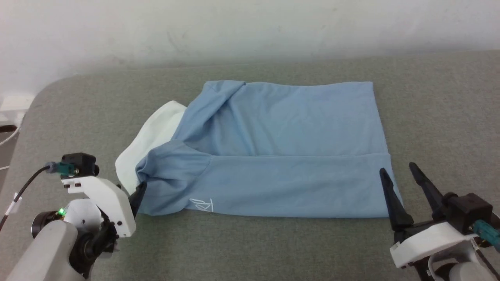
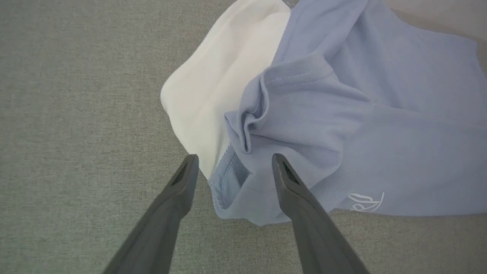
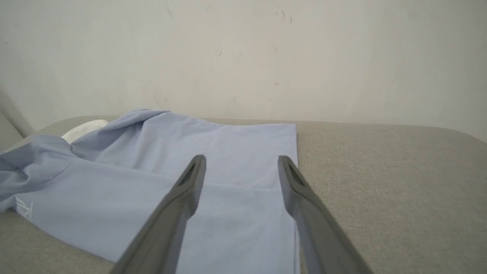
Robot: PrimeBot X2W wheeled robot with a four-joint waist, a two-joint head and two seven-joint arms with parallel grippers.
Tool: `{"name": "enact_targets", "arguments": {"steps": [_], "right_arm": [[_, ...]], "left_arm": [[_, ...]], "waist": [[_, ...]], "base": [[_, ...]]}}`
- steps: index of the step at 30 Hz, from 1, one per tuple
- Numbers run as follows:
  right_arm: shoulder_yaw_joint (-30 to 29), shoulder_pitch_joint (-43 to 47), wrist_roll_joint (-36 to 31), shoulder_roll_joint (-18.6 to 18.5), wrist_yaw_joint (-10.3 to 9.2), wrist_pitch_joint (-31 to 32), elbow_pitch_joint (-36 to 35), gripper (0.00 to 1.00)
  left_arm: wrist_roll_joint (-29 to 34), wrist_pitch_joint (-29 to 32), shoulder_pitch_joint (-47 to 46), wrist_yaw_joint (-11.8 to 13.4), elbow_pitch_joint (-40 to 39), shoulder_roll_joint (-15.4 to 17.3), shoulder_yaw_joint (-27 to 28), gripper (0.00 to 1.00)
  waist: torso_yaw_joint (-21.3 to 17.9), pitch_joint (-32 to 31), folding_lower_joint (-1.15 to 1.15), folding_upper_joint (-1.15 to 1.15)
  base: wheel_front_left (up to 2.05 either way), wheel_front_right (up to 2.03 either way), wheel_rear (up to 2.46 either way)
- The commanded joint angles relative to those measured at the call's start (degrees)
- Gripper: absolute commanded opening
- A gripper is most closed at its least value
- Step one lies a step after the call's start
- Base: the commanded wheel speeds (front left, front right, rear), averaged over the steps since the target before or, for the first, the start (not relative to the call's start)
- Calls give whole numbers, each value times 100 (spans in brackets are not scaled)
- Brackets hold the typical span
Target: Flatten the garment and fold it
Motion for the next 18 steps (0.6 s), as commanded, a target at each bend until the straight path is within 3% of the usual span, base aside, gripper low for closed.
{"name": "enact_targets", "arguments": {"steps": [1, 6, 11, 12, 13, 14, 15, 16, 18], "right_arm": [[6, 78, -39, 54, -12, 56, -145, 100], [34, 207, -99, 161, -12, 263, -592, 100], [-14, 265, -86, 167, -12, 363, -748, 100], [-37, 291, -78, 170, -12, 399, -793, 100], [-64, 305, -77, 160, -12, 421, -813, 100], [-96, 309, -70, 147, -12, 431, -838, 100], [-96, 309, -70, 147, -12, 431, -838, 100], [-127, 308, -59, 133, -12, 428, -865, 100], [-189, 323, -23, 95, -12, 518, -871, 100]], "left_arm": [[-37, 142, 4, 33, 22, 50, -35, 100], [-68, 681, -129, 45, 353, 119, -226, 100], [-14, 1085, -280, -53, 814, -37, -583, 100], [8, 1231, -336, -119, 1017, -137, -743, 83], [5, 1306, -357, -159, 1119, -198, -819, 44], [-26, 1384, -365, -207, 1217, -271, -882, 32], [-26, 1384, -365, -207, 1217, -271, -882, 32], [-59, 1437, -371, -249, 1300, -339, -927, 0], [-69, 1445, -376, -292, 1423, -439, -995, 0]], "waist": [[-133, 68, 1, 0], [-333, 168, 1, 0], [-409, 245, 1, 0], [-411, 259, 1, 0], [-402, 266, 1, 0], [-394, 271, 1, 0], [-394, 271, 1, 0], [-385, 268, 1, 0], [-358, 249, 1, 0]], "base": [[0, 0, 0], [0, 0, 0], [0, 0, 0], [0, 0, 0], [0, 0, 0], [0, 0, 0], [0, 0, 0], [0, 0, 0], [0, 0, 0]]}}
